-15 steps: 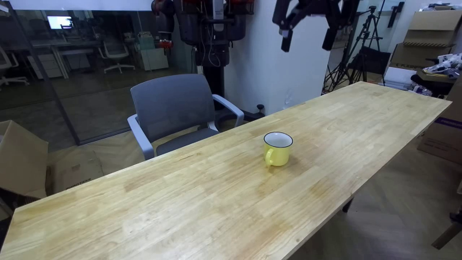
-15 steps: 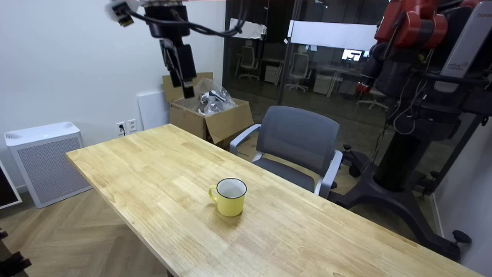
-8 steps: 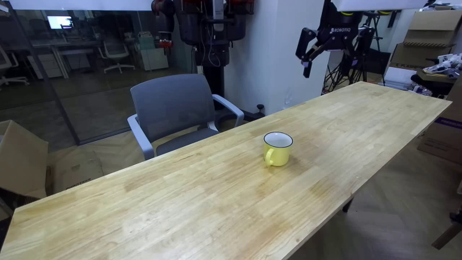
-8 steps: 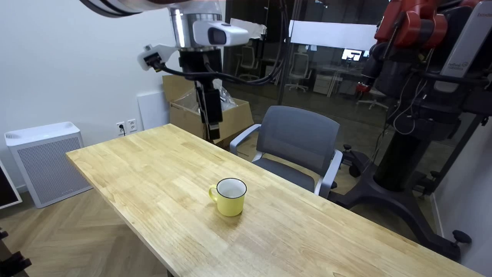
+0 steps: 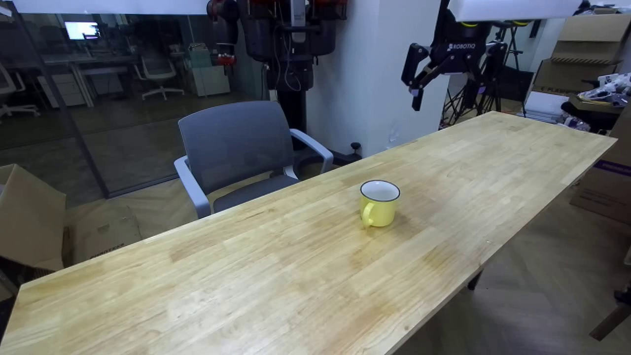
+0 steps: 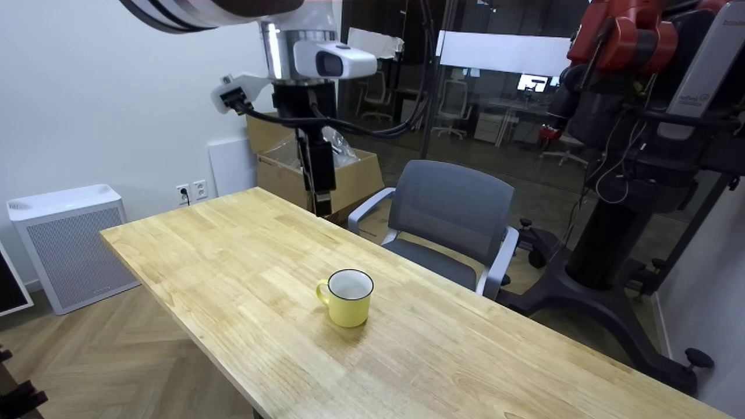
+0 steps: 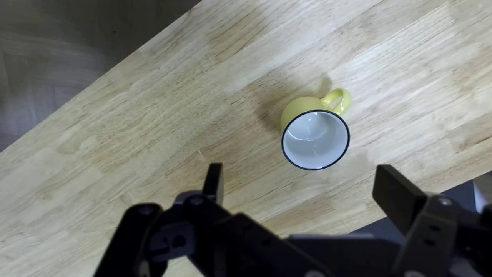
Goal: Slide the cup to the right
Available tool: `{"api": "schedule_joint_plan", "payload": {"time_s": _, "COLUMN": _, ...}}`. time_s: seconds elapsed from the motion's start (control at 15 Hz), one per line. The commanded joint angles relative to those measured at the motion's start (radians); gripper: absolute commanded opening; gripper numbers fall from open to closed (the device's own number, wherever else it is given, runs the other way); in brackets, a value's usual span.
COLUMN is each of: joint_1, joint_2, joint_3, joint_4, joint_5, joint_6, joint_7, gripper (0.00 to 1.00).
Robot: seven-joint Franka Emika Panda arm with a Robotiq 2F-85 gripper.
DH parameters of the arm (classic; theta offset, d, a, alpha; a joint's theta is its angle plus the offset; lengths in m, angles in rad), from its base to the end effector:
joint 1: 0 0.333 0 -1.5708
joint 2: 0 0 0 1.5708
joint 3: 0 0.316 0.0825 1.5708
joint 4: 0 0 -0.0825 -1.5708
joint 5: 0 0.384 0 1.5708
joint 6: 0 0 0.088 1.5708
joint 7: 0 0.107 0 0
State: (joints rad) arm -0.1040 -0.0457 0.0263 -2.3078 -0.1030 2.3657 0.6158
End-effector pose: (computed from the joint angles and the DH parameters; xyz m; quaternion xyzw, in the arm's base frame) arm 0.5134 -0.0412 0.3739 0.9498 -0.3062 0.0601 0.0234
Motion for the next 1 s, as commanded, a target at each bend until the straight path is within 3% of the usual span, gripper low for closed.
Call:
{"api": "schedule_joint_plan", "payload": {"time_s": 0.0, "joint_1": 0.008, "joint_2": 0.151, "joint_3": -0.041, "joint_4": 0.120, "joint_5": 0.047, "joint_6": 0.019, "joint_7": -0.023, "gripper": 1.00}}
{"api": "schedule_joint_plan", "payload": {"time_s": 0.27, "joint_1": 0.008, "joint_2": 0.344, "joint_3": -0.085, "joint_4": 0.281, "joint_5": 0.118, "joint_6": -0.001, "joint_7": -0.073, "gripper": 1.00}}
{"api": "schedule_joint_plan", "payload": {"time_s": 0.53, "joint_1": 0.003, "joint_2": 0.553, "joint_3": -0.100, "joint_4": 0.493, "joint_5": 0.213, "joint_6": -0.099, "joint_7": -0.171, "gripper": 1.00}}
{"api": "schedule_joint_plan", "payload": {"time_s": 0.93, "joint_1": 0.038, "joint_2": 0.772, "joint_3": -0.105, "joint_4": 0.740, "joint_5": 0.213, "joint_6": -0.282, "joint_7": -0.200, "gripper": 1.00}}
